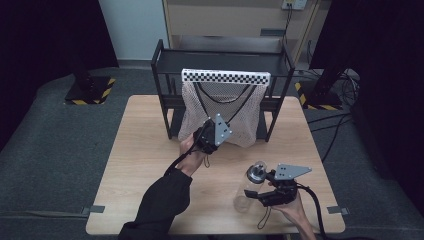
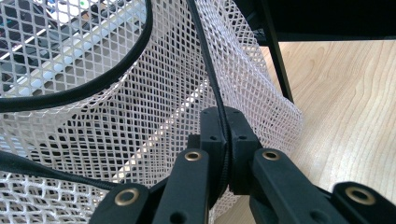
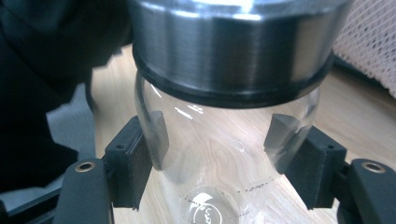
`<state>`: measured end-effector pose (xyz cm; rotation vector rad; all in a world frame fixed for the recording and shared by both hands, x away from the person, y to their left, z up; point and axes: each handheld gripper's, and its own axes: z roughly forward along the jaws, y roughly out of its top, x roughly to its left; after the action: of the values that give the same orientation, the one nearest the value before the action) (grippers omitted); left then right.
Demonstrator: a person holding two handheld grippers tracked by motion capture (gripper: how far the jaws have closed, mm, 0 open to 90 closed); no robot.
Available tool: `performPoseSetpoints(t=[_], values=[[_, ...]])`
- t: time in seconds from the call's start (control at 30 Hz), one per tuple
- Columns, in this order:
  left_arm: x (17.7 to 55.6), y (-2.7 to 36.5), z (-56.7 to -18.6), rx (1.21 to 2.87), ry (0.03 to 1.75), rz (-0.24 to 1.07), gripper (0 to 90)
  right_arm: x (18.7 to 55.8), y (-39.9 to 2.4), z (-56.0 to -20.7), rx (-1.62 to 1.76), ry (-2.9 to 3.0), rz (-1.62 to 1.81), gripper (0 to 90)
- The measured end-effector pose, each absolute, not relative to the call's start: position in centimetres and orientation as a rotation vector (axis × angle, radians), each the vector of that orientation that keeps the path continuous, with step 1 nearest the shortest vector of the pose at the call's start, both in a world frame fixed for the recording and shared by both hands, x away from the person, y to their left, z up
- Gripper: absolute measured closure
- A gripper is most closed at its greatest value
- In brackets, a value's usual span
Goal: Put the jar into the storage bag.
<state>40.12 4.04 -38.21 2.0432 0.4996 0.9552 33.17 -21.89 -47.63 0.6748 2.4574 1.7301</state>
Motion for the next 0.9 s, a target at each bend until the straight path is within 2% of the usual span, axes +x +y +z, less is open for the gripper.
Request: performPoseSetpoints(t=[0.4, 0.9], values=[[40.5, 4.1, -38.7, 2.036, 0.505, 0.951, 86.9, 34.6, -24.1, -44.8, 0.743, 2.321, 1.929, 31.4], [40.5, 4.3, -38.8, 2.028, 0.496, 0.947, 86.9, 37.7, -23.7, -39.0, 0.725, 2.210, 2.029, 31.5]])
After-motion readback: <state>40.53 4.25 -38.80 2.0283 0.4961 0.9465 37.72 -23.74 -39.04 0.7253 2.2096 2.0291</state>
